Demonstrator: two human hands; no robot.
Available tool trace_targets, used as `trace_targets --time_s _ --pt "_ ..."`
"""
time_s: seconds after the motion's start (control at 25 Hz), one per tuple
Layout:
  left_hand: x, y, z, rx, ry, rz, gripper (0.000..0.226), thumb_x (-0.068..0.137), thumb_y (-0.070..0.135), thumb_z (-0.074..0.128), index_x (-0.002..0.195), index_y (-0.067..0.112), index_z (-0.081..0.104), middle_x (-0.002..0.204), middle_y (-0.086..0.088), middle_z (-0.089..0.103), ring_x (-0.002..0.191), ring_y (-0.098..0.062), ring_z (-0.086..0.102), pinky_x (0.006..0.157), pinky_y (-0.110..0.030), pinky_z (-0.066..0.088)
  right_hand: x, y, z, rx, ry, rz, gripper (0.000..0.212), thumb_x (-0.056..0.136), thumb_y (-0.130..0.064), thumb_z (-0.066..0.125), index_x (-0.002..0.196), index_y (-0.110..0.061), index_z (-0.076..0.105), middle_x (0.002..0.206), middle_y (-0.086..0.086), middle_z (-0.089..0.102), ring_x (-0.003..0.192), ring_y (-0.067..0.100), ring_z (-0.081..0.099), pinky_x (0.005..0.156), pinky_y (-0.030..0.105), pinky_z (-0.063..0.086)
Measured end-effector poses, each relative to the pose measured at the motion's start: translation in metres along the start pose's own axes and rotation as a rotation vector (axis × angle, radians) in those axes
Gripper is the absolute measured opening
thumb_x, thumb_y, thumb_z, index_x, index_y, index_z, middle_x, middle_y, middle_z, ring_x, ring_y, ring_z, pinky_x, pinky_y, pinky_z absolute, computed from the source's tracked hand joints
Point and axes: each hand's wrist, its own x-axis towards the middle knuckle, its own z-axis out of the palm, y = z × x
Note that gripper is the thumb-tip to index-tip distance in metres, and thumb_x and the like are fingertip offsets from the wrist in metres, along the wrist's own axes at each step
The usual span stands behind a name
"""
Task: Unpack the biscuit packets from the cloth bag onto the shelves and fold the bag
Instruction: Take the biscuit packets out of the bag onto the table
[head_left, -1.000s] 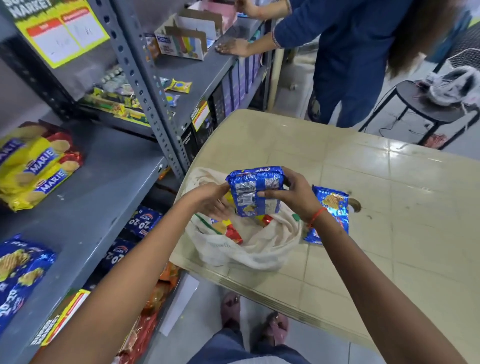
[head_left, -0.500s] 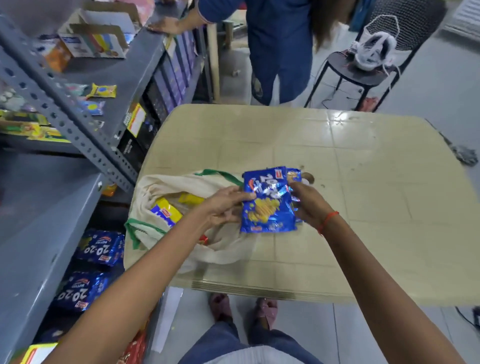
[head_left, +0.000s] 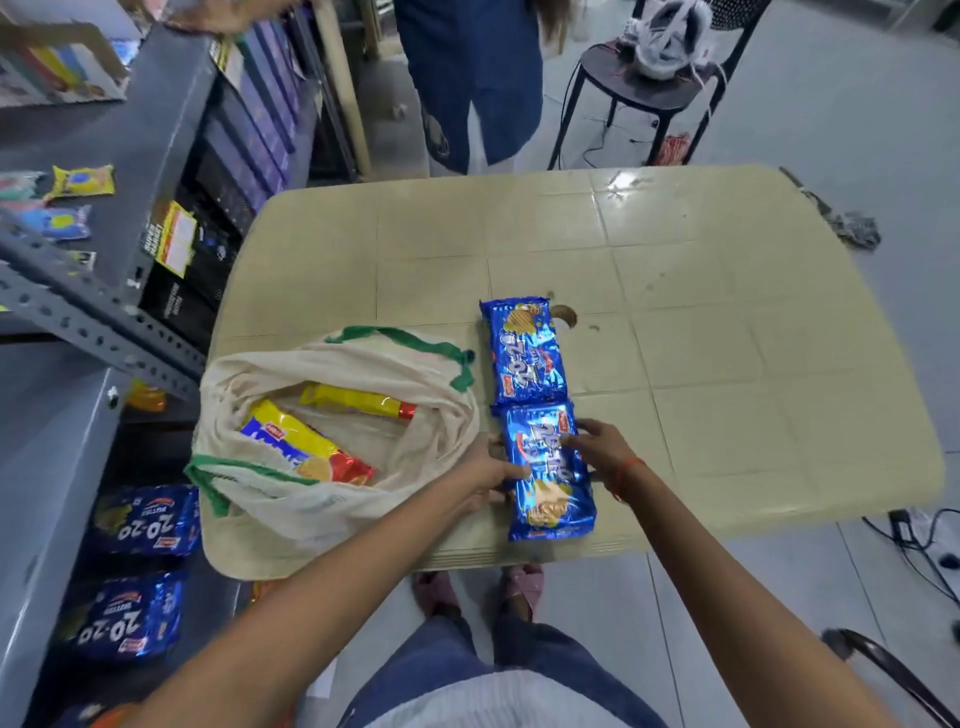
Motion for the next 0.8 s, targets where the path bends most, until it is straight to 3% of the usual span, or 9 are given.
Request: trace_targets --time_s 0.12,0.2,0.36,0.48,0.6,0.68,0.72,0.76,0.8 --pt "0.011 0.012 0.004 0.041 0.115 0.104 0.059 0.078 -0.009 0.065 0.129 0.009 0.043 0.123 -0.015 0.061 0.100 -0.029 0.062 0.070 -0.036 0.051 0.014 -0.011 0.008 -0.008 0.049 -0.107 0.041 0.090 -0.005 0.059 0.129 0.001 0.051 0.115 0.022 0.064 0.093 0.027 0.061 0.072 0.036 0.054" --pt "0.015 0.021 0.002 0.071 0.146 0.146 0.056 0.078 -0.010 0.064 0.128 0.007 0.045 0.127 -0.018 0.060 0.101 -0.027 0.061 0.070 -0.033 0.052 0.019 -0.020 0.012 -0.065 0.090 -0.133 0.041 0.090 -0.008 0.059 0.129 -0.001 0.051 0.123 0.023 0.063 0.105 0.035 0.063 0.092 0.047 0.052" --pt "0.014 0.021 0.004 0.207 0.146 0.135 0.054 0.079 -0.009 0.065 0.128 0.000 0.045 0.128 -0.021 0.059 0.114 -0.035 0.060 0.085 -0.036 0.050 0.020 -0.025 0.018 -0.322 0.182 -0.117 0.038 0.087 -0.011 0.060 0.123 0.000 0.056 0.125 0.024 0.062 0.113 0.038 0.059 0.095 0.041 0.047" --pt "0.004 0.019 0.004 0.320 0.158 0.144 0.049 0.076 -0.008 0.069 0.121 -0.001 0.053 0.123 -0.021 0.063 0.111 -0.032 0.061 0.084 -0.032 0.048 0.003 -0.030 0.034 -0.630 0.286 -0.126 0.045 0.088 -0.017 0.058 0.127 0.002 0.046 0.134 0.027 0.046 0.121 0.041 0.046 0.099 0.040 0.039" --pt "-0.008 0.023 -0.015 0.505 0.196 0.164 0.020 0.074 0.002 0.073 0.092 0.006 0.066 0.092 -0.014 0.067 0.086 -0.024 0.063 0.079 -0.034 0.050 -0.020 -0.051 0.067 -0.670 0.370 -0.466 0.047 0.089 -0.014 0.055 0.133 0.001 0.043 0.133 0.025 0.042 0.121 0.040 0.041 0.100 0.039 0.035" --pt "-0.022 0.028 -0.040 0.494 0.243 0.132 0.004 0.079 0.004 0.064 0.077 0.007 0.065 0.074 -0.011 0.063 0.065 -0.020 0.061 0.067 -0.035 0.054 -0.034 -0.070 0.094 -0.553 0.252 -0.677 0.036 0.088 -0.007 0.056 0.122 0.002 0.054 0.122 0.026 0.053 0.112 0.038 0.051 0.096 0.038 0.038" --pt "-0.030 0.029 -0.059 0.524 0.312 0.123 0.011 0.081 0.007 0.059 0.071 0.010 0.063 0.068 -0.010 0.063 0.055 -0.018 0.061 0.061 -0.033 0.053 -0.041 -0.079 0.111 -0.478 0.146 -0.726 0.029 0.087 -0.003 0.056 0.115 0.002 0.060 0.116 0.025 0.060 0.107 0.037 0.058 0.091 0.035 0.043" --pt "-0.038 0.030 -0.082 0.645 0.407 0.126 0.013 0.081 0.013 0.059 0.070 0.011 0.064 0.070 -0.011 0.065 0.057 -0.018 0.064 0.061 -0.031 0.053 -0.047 -0.086 0.128 -0.433 0.028 -0.733 0.024 0.086 -0.001 0.056 0.108 0.002 0.065 0.111 0.023 0.066 0.101 0.035 0.063 0.084 0.028 0.046" --pt "-0.046 0.029 -0.106 0.792 0.522 0.123 0.012 0.082 0.019 0.060 0.079 0.010 0.068 0.081 -0.013 0.069 0.071 -0.022 0.069 0.068 -0.033 0.054 -0.051 -0.091 0.146 -0.439 -0.080 -0.710 0.022 0.086 -0.001 0.056 0.104 0.000 0.068 0.107 0.020 0.070 0.098 0.032 0.065 0.077 0.022 0.045"
